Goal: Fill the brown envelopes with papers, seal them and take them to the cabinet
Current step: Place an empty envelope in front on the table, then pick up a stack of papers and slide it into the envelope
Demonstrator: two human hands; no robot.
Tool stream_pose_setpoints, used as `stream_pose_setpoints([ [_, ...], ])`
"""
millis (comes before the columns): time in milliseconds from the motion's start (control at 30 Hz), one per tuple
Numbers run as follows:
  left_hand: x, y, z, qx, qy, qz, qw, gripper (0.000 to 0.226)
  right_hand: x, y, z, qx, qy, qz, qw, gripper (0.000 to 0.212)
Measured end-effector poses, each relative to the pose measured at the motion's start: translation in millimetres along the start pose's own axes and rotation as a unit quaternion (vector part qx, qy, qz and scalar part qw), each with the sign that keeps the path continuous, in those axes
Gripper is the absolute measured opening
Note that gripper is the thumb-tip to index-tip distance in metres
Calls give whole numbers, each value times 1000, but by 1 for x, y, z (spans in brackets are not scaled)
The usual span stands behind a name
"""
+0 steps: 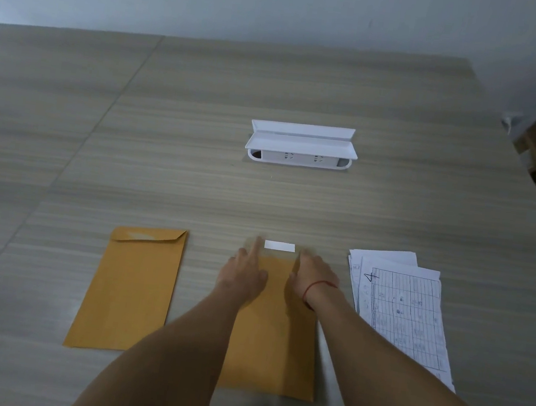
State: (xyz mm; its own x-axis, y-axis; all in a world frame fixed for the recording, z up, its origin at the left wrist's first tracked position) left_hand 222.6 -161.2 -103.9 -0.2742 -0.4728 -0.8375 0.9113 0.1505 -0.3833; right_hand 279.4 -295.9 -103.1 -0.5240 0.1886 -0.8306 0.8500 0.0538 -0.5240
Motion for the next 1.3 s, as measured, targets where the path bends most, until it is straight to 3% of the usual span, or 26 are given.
stream_pose_setpoints([
  [167,5,8,0,2,47,-80,996,63,1,4,-3,4,4,-1,1000,42],
  [233,4,10,0,-12,47,-97,994,65,3,4,-3,-8,5,-13,1000,53],
  [333,4,11,0,-18,44,-103,994,70,7,5,-7,-27,-17,-50,998,71],
  [467,3,13,-8,-23,30,-83,996,76,6,8,-6,-29,-35,-58,997,70],
  [700,-4,11,-2,-21,34,-59,997,74,1,1,2,-31,-2,-31,999,50],
  [867,-11,0,36,9,52,-4,999,49,-23,-8,32,-24,26,4,999,34],
  [1000,0,-4,80,33,-1,4,999,42,-46,-14,78,11,60,41,997,28],
  [1100,18,-9,115,39,-67,-1,997,39,-56,-19,124,66,84,53,993,11],
  [1167,36,-13,139,49,-92,-5,995,38,-57,-24,160,115,91,59,987,16],
  [1200,45,-15,149,55,-101,-6,993,37,-55,-27,177,136,93,59,985,7],
  [1300,66,-21,167,53,-142,-4,988,37,-46,-34,213,181,97,59,977,27],
])
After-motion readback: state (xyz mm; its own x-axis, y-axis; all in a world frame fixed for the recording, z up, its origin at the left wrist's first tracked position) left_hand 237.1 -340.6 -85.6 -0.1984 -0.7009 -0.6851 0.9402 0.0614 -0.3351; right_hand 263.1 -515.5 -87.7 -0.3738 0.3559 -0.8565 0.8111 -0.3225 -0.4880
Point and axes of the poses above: each hand's wrist, its own y-axis towards the middle knuckle, its own x-axis out of the palm, z = x × y, the point moved 8 cm from there along y, towards the middle knuckle, and after that the axes turned 10 degrees about x, right-handed, at the moved point
